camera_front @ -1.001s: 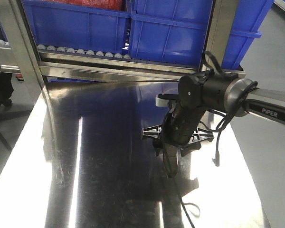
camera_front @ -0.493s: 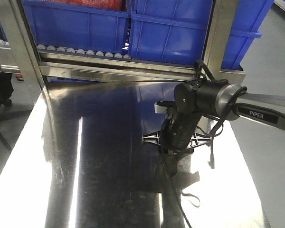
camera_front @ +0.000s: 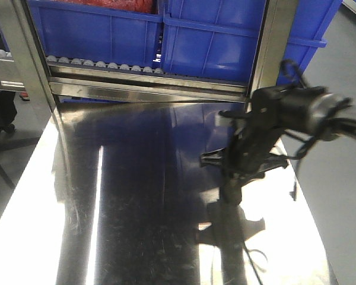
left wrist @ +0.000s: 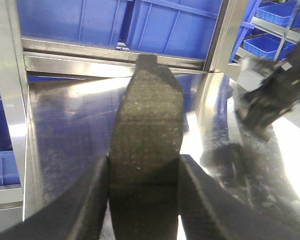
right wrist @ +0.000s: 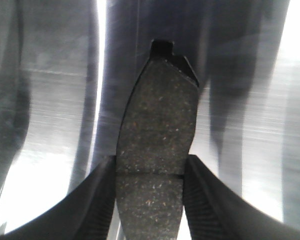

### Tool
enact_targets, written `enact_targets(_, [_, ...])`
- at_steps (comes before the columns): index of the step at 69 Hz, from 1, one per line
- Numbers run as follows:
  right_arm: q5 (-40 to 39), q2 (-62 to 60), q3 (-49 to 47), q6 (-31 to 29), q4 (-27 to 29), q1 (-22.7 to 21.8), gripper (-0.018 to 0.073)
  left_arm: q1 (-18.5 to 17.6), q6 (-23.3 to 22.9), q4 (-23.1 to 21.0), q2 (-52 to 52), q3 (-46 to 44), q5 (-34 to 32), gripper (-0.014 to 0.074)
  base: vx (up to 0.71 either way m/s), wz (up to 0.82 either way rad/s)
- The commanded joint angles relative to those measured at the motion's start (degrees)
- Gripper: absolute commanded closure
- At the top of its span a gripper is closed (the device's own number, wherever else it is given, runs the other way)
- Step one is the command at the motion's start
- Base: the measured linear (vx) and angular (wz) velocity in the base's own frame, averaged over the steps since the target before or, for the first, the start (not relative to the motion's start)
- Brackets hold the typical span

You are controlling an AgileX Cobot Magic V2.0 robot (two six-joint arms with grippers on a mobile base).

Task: Move and align brake pads A on conveyor
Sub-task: 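Close the right gripper on the brake pad and lift it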

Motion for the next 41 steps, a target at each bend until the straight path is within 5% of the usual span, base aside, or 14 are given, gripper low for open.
enact_targets(1, [-3.0,-7.9,2.4,-3.5,-1.2,-3.5,0.0566,-0.1,0.0,0.1,0.7,-1.4,-5.5,0.0602,0.00,0.00])
enact_targets(20, [-8.2,-24.2,16.4,-11.2,-2.2,-13.5,0.0565,-0.1,0.0,0.1,0.7,-1.4,-5.5,0.0602,0.00,0.00])
enact_targets(41, [-20.6,-48.7,30.1,-16.2,-2.1,-14.1,0.0565,-0.1,0.0,0.1,0.7,-1.4,-5.5,0.0602,0.00,0.00])
